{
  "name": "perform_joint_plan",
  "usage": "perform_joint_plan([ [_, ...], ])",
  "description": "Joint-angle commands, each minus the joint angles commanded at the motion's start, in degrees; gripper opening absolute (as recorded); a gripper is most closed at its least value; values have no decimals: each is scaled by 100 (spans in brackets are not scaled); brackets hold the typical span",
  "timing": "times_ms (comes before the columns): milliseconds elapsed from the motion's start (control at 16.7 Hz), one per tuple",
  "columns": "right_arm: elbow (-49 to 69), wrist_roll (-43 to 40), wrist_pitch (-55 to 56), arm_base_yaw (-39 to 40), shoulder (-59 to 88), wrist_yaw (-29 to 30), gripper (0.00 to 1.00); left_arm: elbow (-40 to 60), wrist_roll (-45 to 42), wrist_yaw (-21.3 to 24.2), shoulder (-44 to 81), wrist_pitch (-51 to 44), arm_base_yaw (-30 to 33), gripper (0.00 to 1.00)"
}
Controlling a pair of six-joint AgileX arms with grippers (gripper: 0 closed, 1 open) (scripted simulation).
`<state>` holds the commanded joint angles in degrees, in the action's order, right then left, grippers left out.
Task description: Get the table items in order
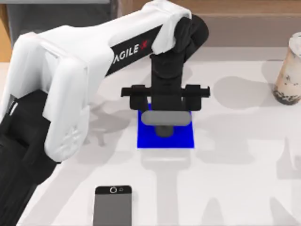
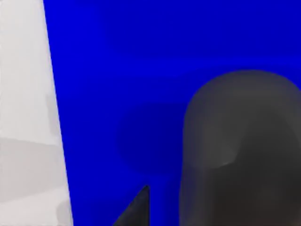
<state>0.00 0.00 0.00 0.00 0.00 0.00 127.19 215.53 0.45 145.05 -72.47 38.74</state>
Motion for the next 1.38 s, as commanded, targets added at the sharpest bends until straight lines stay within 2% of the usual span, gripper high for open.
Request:
perform_joint_plan([
  [600, 0, 0, 0, 0, 0, 0, 100, 1, 0, 0, -1, -1, -14, 100],
  [840, 0, 0, 0, 0, 0, 0, 100, -157, -567, 56, -318, -105, -4, 100],
  [1080, 0, 0, 0, 0, 0, 0, 100, -673, -2109, 171, -999, -265, 70, 100],
  [1380, 0, 0, 0, 0, 0, 0, 100, -1872, -5313, 348, -2184, -321, 230, 100],
])
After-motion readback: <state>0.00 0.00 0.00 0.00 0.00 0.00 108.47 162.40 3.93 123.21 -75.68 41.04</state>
